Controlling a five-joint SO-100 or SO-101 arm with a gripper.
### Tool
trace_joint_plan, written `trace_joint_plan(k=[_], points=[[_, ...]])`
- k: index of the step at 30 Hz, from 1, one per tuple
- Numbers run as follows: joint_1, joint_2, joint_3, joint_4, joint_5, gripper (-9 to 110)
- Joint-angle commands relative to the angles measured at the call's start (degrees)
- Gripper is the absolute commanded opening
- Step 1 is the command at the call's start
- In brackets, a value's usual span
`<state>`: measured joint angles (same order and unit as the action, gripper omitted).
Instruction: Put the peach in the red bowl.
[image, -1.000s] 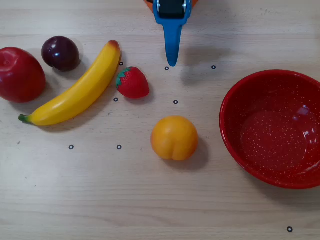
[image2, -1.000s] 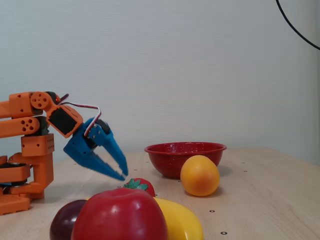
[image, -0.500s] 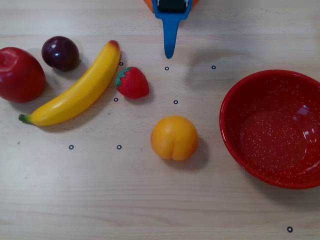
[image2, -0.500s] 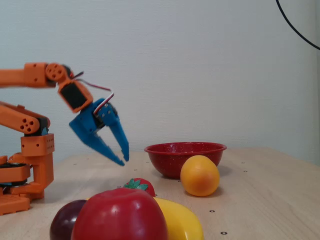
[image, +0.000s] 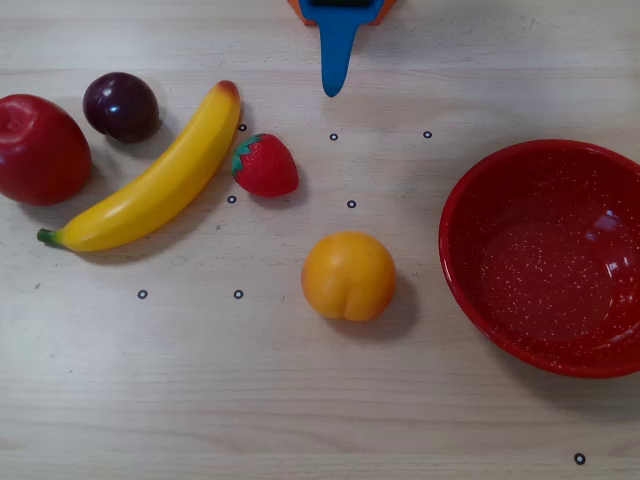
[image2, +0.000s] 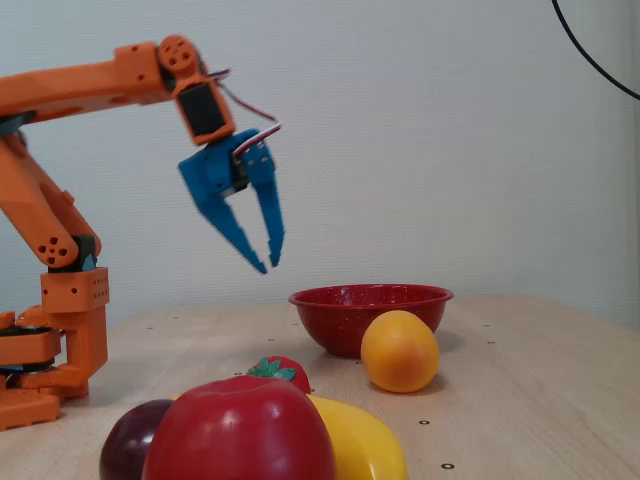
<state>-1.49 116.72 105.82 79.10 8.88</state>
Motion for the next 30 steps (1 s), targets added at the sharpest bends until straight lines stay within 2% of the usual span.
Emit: trace_joint_plan(k=[1,8,10,19,28,30], points=[[-0.4,-2.2,-8.7,3.0,-1.1,6],[-0.2,-17.4,-24.7,12.2,-4.8,38],[-0.2,-22.6,-29.3,14.8,-5.7,44],[0.1,-38.8,-41.4,17.1,-5.0,63],[1.1,-50.8,-49.1,14.9,-3.7,67],[1.3,-53.1,-51.1,15.7,-3.5,73]])
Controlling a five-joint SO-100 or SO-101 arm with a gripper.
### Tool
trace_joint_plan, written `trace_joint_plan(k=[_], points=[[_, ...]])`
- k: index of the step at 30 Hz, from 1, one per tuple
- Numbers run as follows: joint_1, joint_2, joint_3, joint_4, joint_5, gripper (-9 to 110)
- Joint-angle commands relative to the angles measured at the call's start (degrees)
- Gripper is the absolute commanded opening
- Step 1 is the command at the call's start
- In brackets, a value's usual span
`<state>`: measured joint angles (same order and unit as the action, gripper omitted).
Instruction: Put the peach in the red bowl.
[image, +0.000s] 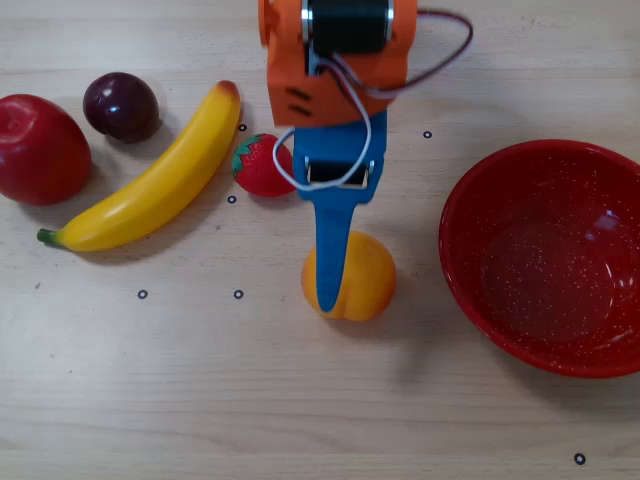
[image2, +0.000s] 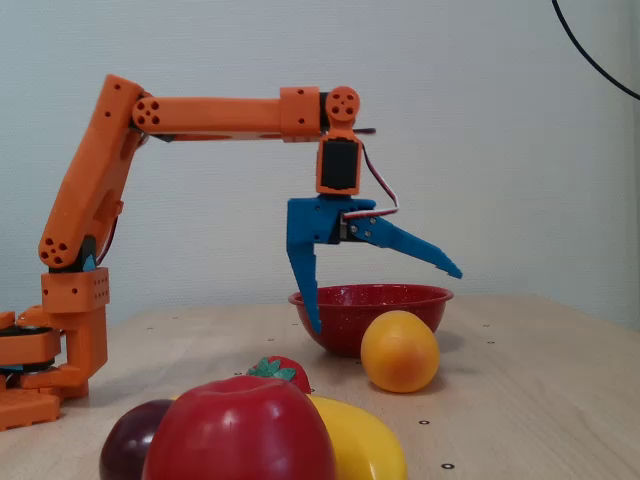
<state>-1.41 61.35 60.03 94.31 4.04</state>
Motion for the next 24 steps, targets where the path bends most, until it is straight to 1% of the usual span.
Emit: trace_joint_plan(k=[1,3,7,15,24], points=[[1.4,1.4,-6.1,1.0,1.3,77],[1.7,-0.4,-7.3,2.1,2.3,83],[2.4,-3.3,-8.8,3.9,2.5,87],[2.5,-9.4,-12.5,0.8,1.9,85],[3.0,-14.6,-15.9,-2.0,3.8,83]])
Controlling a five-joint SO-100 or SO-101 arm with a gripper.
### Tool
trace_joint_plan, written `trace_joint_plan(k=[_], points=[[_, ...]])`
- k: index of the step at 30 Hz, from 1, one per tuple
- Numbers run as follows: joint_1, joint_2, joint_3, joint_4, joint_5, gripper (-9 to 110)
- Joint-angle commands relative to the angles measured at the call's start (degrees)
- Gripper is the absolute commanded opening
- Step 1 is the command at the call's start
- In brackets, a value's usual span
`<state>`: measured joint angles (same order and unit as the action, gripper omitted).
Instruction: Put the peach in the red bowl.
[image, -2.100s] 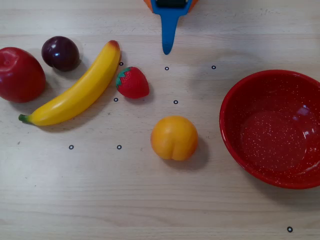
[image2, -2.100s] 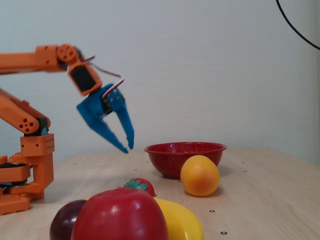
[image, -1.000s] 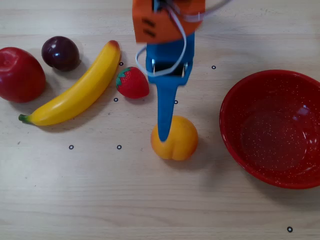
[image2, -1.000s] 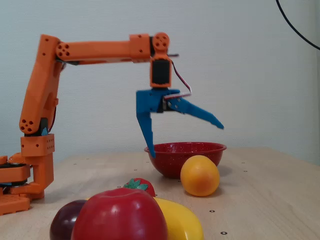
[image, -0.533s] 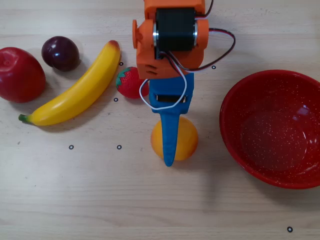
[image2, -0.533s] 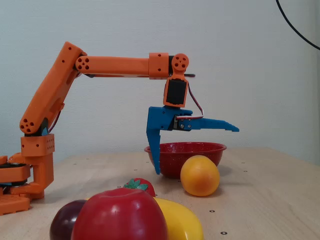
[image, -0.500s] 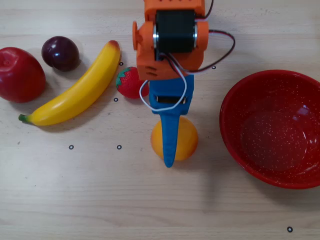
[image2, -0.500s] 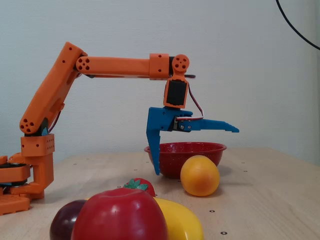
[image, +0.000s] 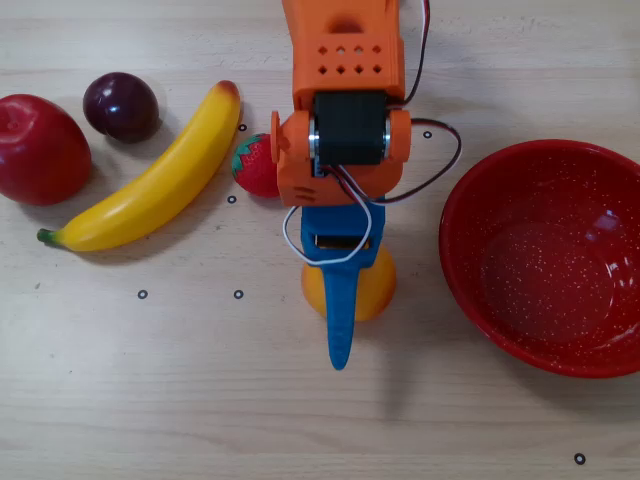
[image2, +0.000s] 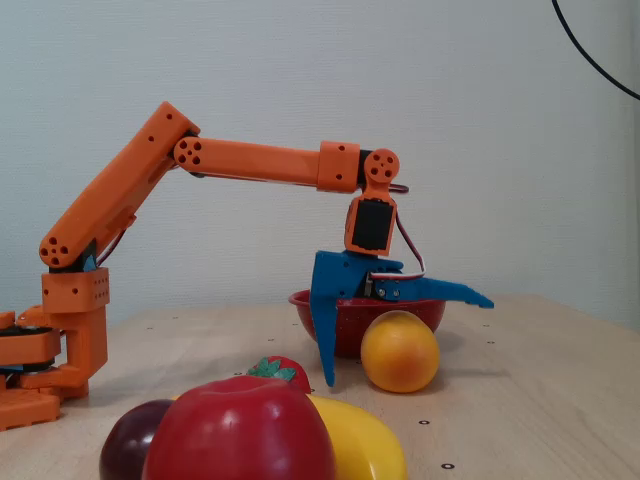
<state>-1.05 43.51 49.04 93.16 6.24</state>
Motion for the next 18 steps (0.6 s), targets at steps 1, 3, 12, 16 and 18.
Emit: trace_joint_plan(k=[1,3,12,16,18], points=[[2.7,2.7,-5.4,-0.9,1.7,83],[3.0,1.8,-6.3,-0.9,1.9,83],[4.4,-0.9,-8.2,-2.6,1.8,83],[4.4,-1.8,-9.8,-2.9,1.5,82],[4.1,-1.9,-10.5,-2.9,1.5,82]])
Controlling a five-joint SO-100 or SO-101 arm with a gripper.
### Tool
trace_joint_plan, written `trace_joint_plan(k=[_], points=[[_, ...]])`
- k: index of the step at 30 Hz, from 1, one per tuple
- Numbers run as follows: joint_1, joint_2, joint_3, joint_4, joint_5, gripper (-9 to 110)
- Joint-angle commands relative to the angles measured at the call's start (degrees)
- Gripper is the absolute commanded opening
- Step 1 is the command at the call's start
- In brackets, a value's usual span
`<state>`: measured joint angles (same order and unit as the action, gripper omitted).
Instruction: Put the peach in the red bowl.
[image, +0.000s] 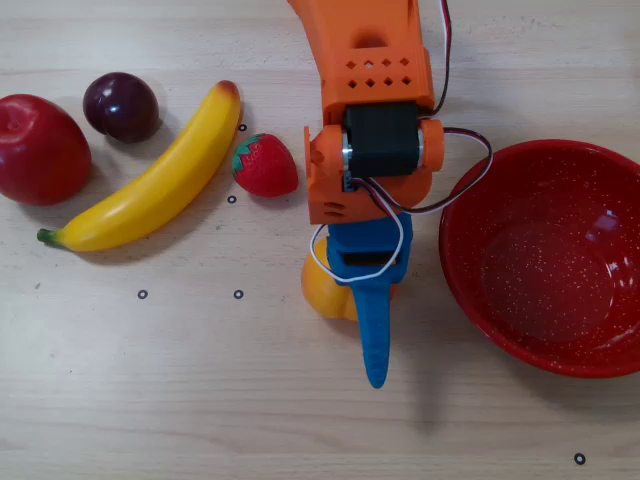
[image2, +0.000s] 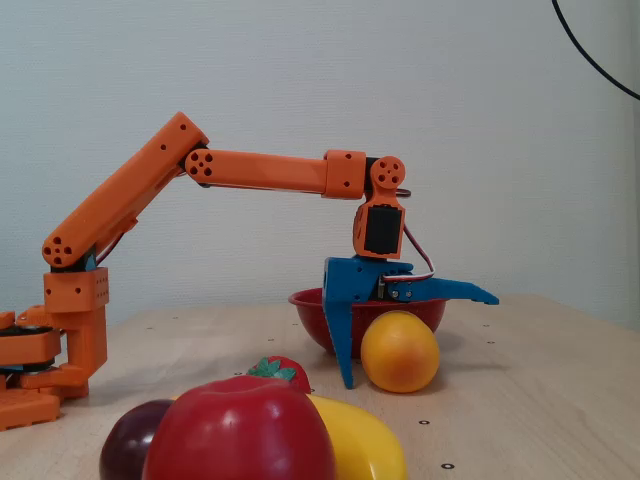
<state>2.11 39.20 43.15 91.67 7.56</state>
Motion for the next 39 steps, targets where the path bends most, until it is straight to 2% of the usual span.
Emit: trace_joint_plan(k=[1,39], points=[[0.9,2.3,-4.7,-1.6,0.3,81],[-3.4,3.0,-3.3,-1.9,-1.9,79]])
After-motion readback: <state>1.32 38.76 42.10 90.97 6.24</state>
